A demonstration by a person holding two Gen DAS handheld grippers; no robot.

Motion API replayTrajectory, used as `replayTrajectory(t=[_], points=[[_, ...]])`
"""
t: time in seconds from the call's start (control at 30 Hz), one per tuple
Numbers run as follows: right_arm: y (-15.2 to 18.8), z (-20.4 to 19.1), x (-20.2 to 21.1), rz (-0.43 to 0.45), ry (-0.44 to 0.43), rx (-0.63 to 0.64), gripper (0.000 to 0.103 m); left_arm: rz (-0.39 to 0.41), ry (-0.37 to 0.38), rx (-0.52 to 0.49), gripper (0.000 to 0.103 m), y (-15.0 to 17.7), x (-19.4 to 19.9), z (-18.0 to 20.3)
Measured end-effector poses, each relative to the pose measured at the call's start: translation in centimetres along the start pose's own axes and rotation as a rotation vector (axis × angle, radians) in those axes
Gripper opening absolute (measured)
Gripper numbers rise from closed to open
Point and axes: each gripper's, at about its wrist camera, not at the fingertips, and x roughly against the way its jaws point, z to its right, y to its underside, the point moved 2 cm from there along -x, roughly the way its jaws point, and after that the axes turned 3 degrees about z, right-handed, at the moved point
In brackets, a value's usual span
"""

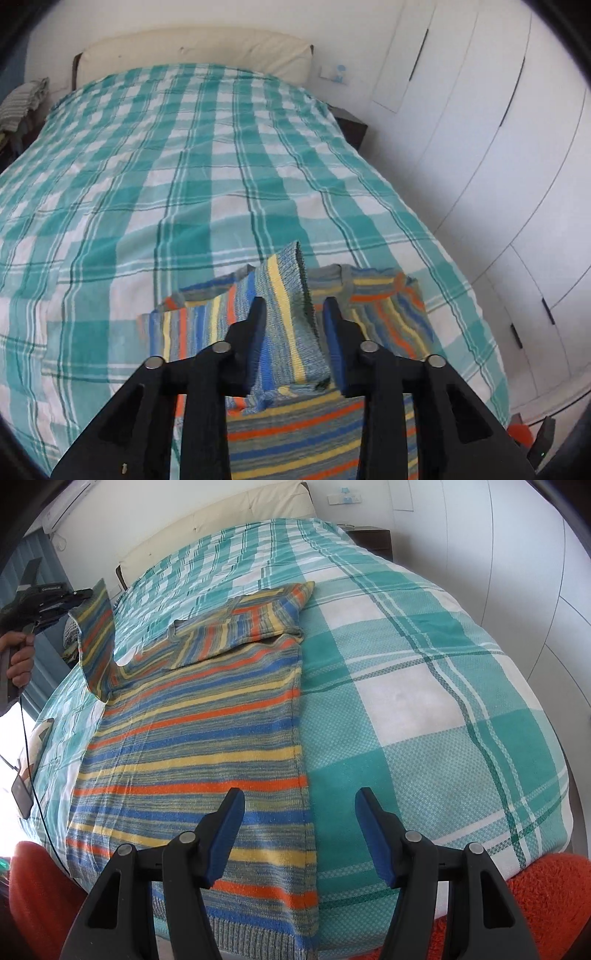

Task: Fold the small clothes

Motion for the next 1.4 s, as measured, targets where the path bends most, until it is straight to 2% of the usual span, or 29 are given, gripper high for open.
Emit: replayTrajectory(t=[0.03, 0.1, 0.17, 0.27, 0.33, 0.4, 0.43, 0.47, 0.53, 0.63, 0.77, 0.9, 1.0, 1.1, 1.17, 1.33, 1.4], points=[[0.0, 0.1, 0.1, 0.005, -0.004, -0.007, 0.062, -0.015, -0.017, -0.020, 0.092, 0.5, -1.2, 0.9], [0.0, 0.5, 0.4, 0.012, -0.012, -0.026, 0.062, -0.002, -0.049, -0.038, 0.091, 1.7, -2.3, 1.3], [0.0, 0.8, 0.8, 0.019, -0.019, -0.044, 0.062, -0.009, -0.072, 0.023, 0.091, 2.8, -2.6, -0.2], [-0.1, 1.2, 0.8, 0.022, -0.032, -0.065, 0.062, -0.040, -0.218, 0.140, 0.091, 5.0, -3.7, -4.1], [-0.2, 1.2, 0.4, 0.011, -0.040, -0.074, 0.062, -0.118, -0.329, 0.171, 0.090, 7.3, -5.4, -6.9], [-0.1, 1.1, 0.1, -0.001, -0.042, -0.071, 0.062, -0.242, -0.461, 0.177, 0.085, 11.0, -7.7, -9.4], [-0.1, 1.0, 0.2, -0.002, -0.042, -0.066, 0.062, -0.302, -0.507, 0.177, 0.087, 13.0, -8.5, -10.6], [0.0, 1.0, 0.3, 0.001, -0.042, -0.063, 0.062, -0.301, -0.491, 0.190, 0.091, 14.4, -8.4, -11.4], [-0.1, 1.0, 0.5, 0.011, -0.040, -0.063, 0.062, -0.223, -0.477, 0.235, 0.103, 15.4, -6.2, -12.4], [-0.2, 1.5, 0.5, 0.019, -0.039, -0.082, 0.062, -0.208, -0.436, 0.311, 0.101, 16.7, -2.7, -13.2], [-0.5, 2.2, 0.4, 0.020, -0.046, -0.121, 0.062, -0.145, -0.438, 0.293, 0.101, 19.3, 2.7, -13.0], [-0.9, 2.9, 0.7, 0.029, -0.031, -0.152, 0.062, -0.114, -0.425, 0.301, 0.101, 23.0, 6.2, -13.1], [-1.8, 3.2, 0.8, 0.039, -0.007, -0.141, 0.062, -0.104, -0.431, 0.320, 0.101, 25.3, 7.3, -13.4], [-3.8, 3.1, 0.6, 0.062, 0.036, -0.077, 0.063, -0.098, -0.452, 0.315, 0.101, 26.8, 7.3, -14.1], [-5.2, 3.1, -0.1, 0.073, 0.074, -0.024, 0.069, -0.098, -0.479, 0.309, 0.101, 27.4, 7.0, -14.8], [-6.9, 4.4, -4.2, 0.077, 0.156, 0.049, 0.070, -0.076, -0.506, 0.293, 0.103, 28.4, 6.5, -16.0], [-6.3, 5.4, -6.9, 0.028, 0.176, 0.047, 0.070, -0.080, -0.502, 0.289, 0.103, 28.7, 6.1, -16.2]])
